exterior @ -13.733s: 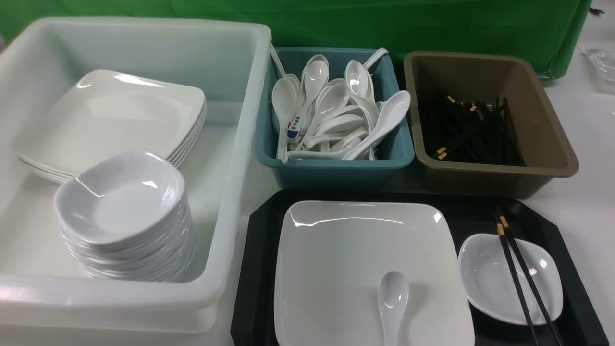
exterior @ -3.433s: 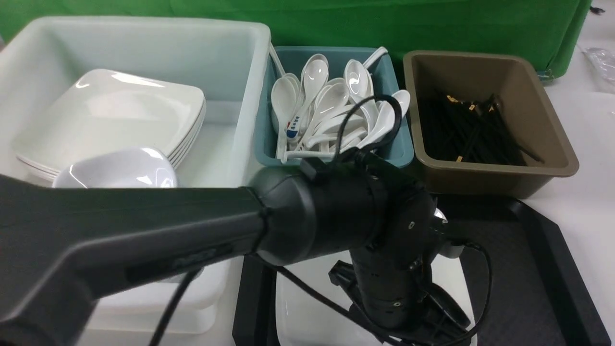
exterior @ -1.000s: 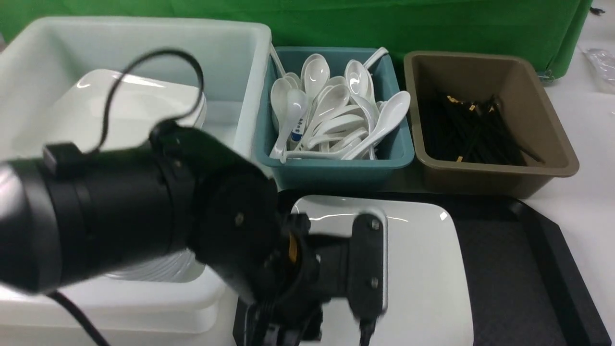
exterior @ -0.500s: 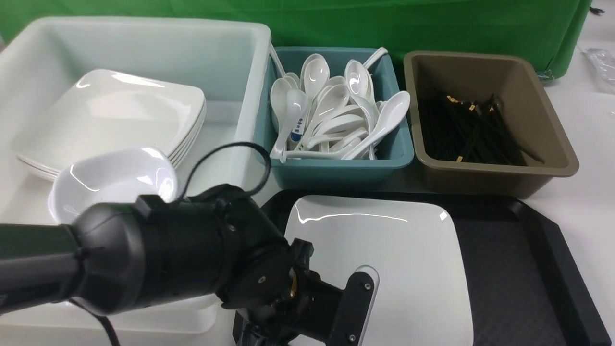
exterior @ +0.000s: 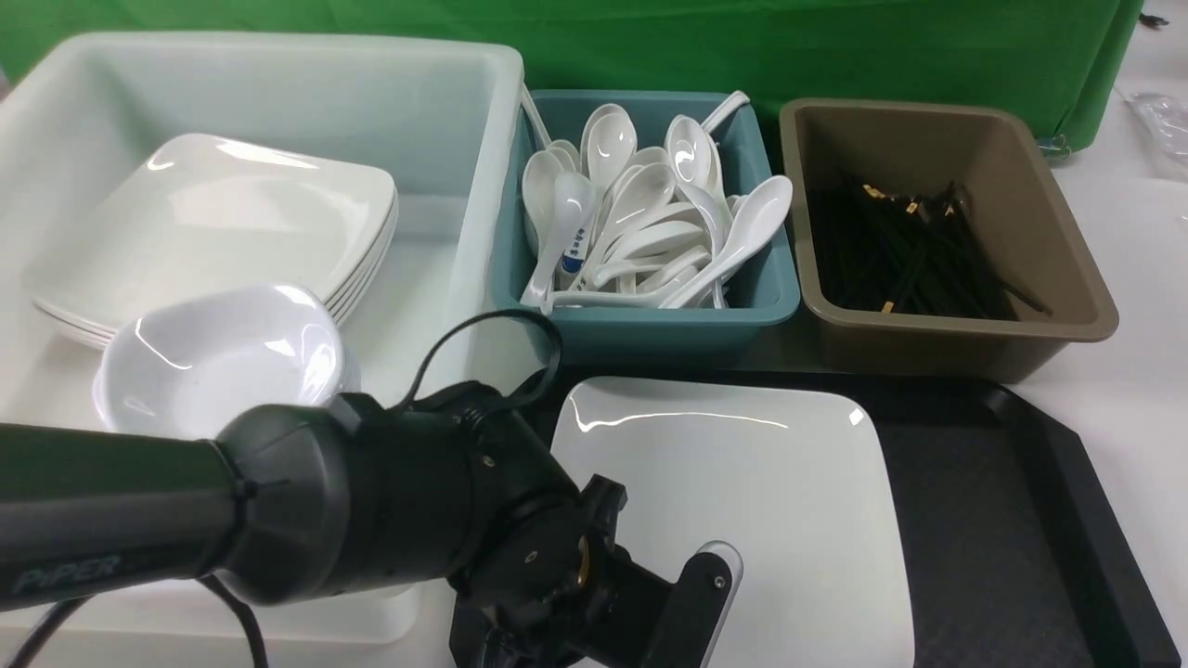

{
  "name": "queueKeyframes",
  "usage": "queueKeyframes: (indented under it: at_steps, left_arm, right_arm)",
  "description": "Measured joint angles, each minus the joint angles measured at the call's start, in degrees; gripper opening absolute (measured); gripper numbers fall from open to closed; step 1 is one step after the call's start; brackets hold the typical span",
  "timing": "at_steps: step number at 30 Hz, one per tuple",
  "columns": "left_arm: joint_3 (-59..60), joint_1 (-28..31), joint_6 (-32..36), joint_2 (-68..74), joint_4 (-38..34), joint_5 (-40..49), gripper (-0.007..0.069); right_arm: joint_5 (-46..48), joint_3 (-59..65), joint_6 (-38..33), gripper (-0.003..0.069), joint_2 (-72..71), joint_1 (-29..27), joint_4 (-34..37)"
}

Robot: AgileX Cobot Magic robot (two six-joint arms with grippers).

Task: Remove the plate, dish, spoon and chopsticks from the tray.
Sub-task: Use the left arm to grab a plate from the dinner plate

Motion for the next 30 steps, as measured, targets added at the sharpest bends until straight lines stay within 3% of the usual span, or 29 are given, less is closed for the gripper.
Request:
queueKeyframes:
  at_steps: [8, 12, 21, 30]
  left_arm:
    - [-0.1, 0.0, -2.4, 0.4, 2.3, -0.1, 0.0440]
    - [0.0, 0.0, -3.2, 0.4, 3.7, -0.2, 0.0401]
    - [0.5, -0.4, -4.7, 0.4, 7.4, -2.6, 0.0234]
    - [0.6, -2.3, -10.2, -1.5, 8.1, -0.1, 0.0218]
  right_arm:
    - [0.4, 0.0, 0.0, 0.0160, 0.0, 0.0, 0.0]
    - [0.4, 0.0, 0.0, 0.0161, 0.0, 0.0, 0.0]
    - [0.4, 0.0, 0.0, 0.0162, 0.0, 0.0, 0.0]
    - [1.1, 0.0, 0.0, 0.0174, 0.0, 0.0, 0.1]
